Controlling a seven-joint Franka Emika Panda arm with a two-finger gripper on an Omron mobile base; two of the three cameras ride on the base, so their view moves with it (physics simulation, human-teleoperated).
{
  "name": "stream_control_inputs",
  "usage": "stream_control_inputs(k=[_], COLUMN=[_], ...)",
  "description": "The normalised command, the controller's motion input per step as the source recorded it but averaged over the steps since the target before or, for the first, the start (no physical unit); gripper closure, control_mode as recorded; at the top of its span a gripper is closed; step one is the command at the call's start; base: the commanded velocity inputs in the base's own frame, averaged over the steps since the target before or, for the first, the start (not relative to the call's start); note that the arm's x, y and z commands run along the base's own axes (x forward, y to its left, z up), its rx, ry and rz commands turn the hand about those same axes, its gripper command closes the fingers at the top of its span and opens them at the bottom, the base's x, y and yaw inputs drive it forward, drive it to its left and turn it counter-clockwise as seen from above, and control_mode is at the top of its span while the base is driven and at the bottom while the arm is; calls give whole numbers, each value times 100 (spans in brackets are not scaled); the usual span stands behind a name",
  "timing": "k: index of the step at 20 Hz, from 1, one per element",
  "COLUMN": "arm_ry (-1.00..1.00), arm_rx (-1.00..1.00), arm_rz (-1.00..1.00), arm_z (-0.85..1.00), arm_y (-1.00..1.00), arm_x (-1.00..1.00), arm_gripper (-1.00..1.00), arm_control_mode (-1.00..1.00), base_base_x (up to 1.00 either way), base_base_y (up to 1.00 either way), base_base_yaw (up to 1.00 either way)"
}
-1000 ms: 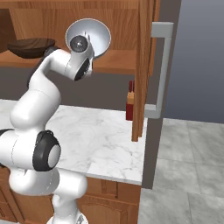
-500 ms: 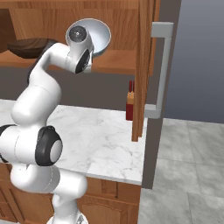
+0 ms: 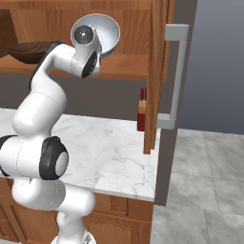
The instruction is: Open the cabinet. Pick the bowls from the counter and place them in the cabinet. Then close the cabinet.
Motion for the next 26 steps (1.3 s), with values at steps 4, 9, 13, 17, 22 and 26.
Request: stream_control_inputs(k=[4,9,13,17,22,26], arm_ry=[12,9,2,3,5,3], arm_rx=[-7,-7,-1,0,0,0], arm_rz=[0,0,0,0,0,0], arm_z=[9,13,4,0,-1,-5], arm_y=[0,0,-7,-17,-15,-12], arm_x=[0,0,-1,-2,0,0], arm_gripper=[100,100,100,100,100,100], arm_control_mode=[-100,-100,-100,-100,-100,-100], base_base_x=[0,0,0,0,0,0], base_base_y=[0,0,0,0,0,0], base_base_yaw=[0,0,0,0,0,0])
